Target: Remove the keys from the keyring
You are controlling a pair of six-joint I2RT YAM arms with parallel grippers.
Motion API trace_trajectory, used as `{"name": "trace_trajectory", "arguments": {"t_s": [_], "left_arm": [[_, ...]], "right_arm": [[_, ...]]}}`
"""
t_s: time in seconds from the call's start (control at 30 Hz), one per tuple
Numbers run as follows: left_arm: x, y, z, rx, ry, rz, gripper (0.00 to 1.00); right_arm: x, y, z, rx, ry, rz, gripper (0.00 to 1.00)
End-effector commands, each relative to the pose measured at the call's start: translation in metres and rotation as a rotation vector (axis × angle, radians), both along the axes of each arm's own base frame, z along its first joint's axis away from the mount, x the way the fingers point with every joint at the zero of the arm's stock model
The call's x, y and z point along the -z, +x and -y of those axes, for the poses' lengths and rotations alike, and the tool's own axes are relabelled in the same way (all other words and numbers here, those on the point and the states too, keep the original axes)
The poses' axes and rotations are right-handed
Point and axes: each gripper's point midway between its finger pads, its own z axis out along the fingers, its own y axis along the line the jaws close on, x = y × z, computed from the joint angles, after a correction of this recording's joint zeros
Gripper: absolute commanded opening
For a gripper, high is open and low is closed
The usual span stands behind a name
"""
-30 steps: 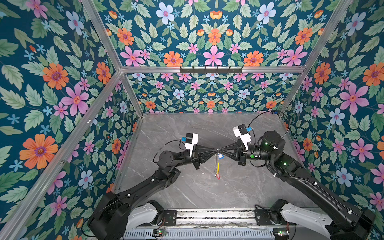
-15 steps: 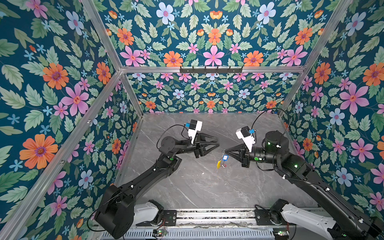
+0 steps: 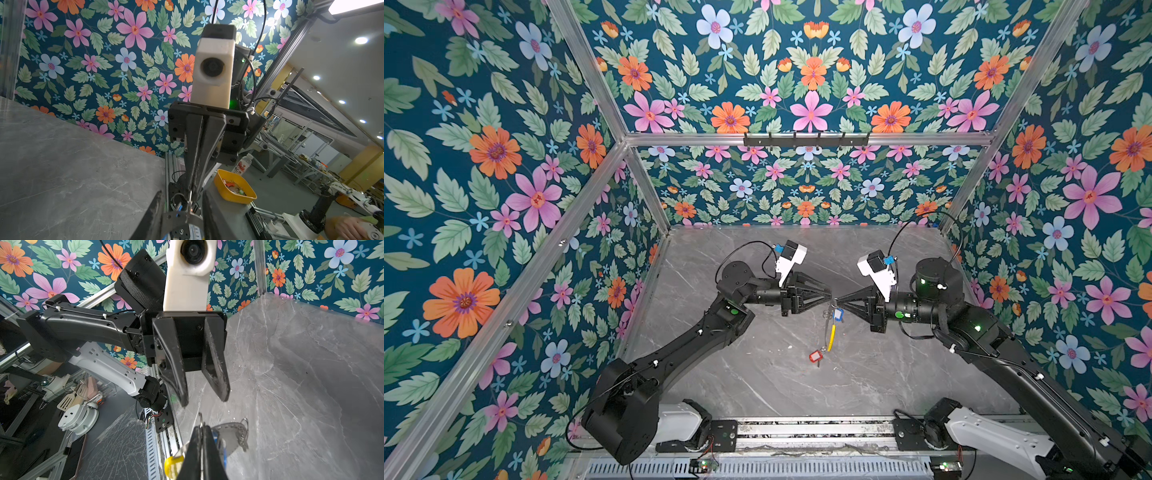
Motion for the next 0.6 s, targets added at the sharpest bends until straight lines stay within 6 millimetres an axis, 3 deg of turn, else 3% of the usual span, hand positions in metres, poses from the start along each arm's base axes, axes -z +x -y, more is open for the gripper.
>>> {"name": "trace_trajectory", "arguments": {"t_s": [0.0, 0.57], "left_arm": [[0.005, -0.005, 0.002, 0.022, 0.029, 0.018, 0.26], [0.009, -0.018, 0.003, 0.07, 0.051, 0.028, 0.1]], "right_arm": [[-0.005, 0.002, 0.0, 0.006, 0.01, 0.028, 0.0], [-0.002, 0.01, -0.001, 0.033, -0.003, 0.022, 0.0]]}}
